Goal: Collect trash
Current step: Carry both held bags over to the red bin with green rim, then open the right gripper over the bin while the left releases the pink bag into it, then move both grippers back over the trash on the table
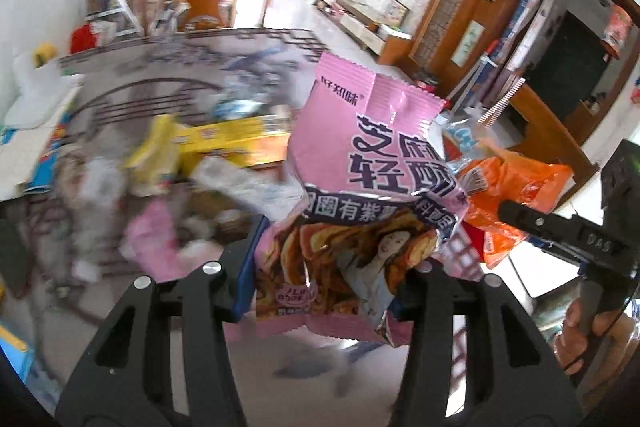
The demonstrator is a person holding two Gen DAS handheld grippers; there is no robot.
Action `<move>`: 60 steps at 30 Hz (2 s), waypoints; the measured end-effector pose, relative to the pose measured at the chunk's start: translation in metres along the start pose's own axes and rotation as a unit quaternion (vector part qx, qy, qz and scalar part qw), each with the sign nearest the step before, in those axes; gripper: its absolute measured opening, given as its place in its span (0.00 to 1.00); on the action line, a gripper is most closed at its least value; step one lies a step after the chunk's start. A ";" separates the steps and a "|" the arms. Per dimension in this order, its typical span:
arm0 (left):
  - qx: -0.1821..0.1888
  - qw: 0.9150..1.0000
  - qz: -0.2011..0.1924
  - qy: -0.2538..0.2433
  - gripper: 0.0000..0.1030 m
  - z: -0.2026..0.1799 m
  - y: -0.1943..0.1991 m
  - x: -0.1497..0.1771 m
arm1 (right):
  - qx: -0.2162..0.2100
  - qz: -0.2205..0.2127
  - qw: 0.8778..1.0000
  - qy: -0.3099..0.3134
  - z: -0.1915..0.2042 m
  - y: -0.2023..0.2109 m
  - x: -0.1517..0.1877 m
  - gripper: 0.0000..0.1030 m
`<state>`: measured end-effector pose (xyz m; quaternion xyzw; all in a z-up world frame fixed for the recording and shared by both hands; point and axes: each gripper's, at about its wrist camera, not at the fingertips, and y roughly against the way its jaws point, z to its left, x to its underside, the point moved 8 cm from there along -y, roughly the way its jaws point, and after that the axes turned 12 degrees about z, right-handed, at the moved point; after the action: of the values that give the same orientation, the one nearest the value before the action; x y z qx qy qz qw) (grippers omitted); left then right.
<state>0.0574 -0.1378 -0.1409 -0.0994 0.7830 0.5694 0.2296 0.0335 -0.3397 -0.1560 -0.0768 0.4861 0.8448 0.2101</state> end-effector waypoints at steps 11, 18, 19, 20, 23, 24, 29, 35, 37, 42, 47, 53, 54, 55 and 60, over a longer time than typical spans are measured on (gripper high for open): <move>0.059 0.992 0.071 -0.089 0.46 -0.154 -0.101 -0.029 | 0.078 -0.032 0.991 -0.105 -0.157 0.045 -0.026 0.53; 0.076 0.982 0.105 -0.137 0.50 -0.228 -0.157 -0.044 | 0.099 -0.027 0.983 -0.153 -0.228 0.052 -0.037 0.55; 0.072 0.981 0.105 -0.144 0.60 -0.236 -0.161 -0.046 | 0.099 -0.027 0.982 -0.158 -0.235 0.053 -0.037 0.55; 0.067 0.982 0.103 -0.146 0.65 -0.239 -0.164 -0.048 | 0.100 -0.025 0.981 -0.162 -0.239 0.052 -0.038 0.62; 0.066 0.983 0.096 -0.143 0.75 -0.249 -0.164 -0.048 | 0.114 -0.025 0.978 -0.170 -0.254 0.054 -0.043 0.75; 0.066 0.983 0.096 -0.142 0.77 -0.249 -0.164 -0.051 | 0.116 -0.028 0.978 -0.171 -0.256 0.055 -0.044 0.76; 0.056 0.986 0.092 -0.128 0.78 -0.241 -0.160 -0.055 | 0.122 -0.040 0.976 -0.177 -0.265 0.064 -0.046 0.79; 0.050 0.991 0.074 -0.100 0.78 -0.221 -0.139 -0.055 | 0.115 -0.048 0.976 -0.177 -0.257 0.067 -0.053 0.79; 0.048 0.992 0.074 -0.095 0.79 -0.212 -0.133 -0.052 | 0.115 -0.048 0.977 -0.171 -0.251 0.066 -0.055 0.79; 0.038 0.994 0.067 -0.076 0.79 -0.185 -0.118 -0.042 | 0.107 -0.035 0.983 -0.148 -0.222 0.053 -0.056 0.80; 0.028 0.997 0.060 -0.046 0.79 -0.143 -0.102 -0.033 | 0.107 -0.019 0.988 -0.112 -0.184 0.034 -0.055 0.80; 0.008 0.999 0.038 0.004 0.79 -0.073 -0.072 -0.024 | 0.110 0.001 0.992 -0.057 -0.127 0.007 -0.046 0.81; 0.001 0.999 0.037 0.008 0.79 -0.062 -0.068 -0.022 | 0.108 0.004 0.993 -0.053 -0.120 0.002 -0.045 0.81; -0.012 0.999 0.035 0.016 0.79 -0.042 -0.062 -0.017 | 0.105 0.010 0.993 -0.048 -0.109 -0.005 -0.042 0.81; -0.067 0.995 0.034 0.062 0.79 0.045 -0.043 -0.002 | 0.093 0.036 0.995 -0.015 -0.058 -0.036 -0.028 0.81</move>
<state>0.0885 -0.1097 -0.1872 -0.1226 0.7585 0.6212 0.1540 0.0696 -0.3813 -0.2053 -0.0268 0.5619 0.8040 0.1927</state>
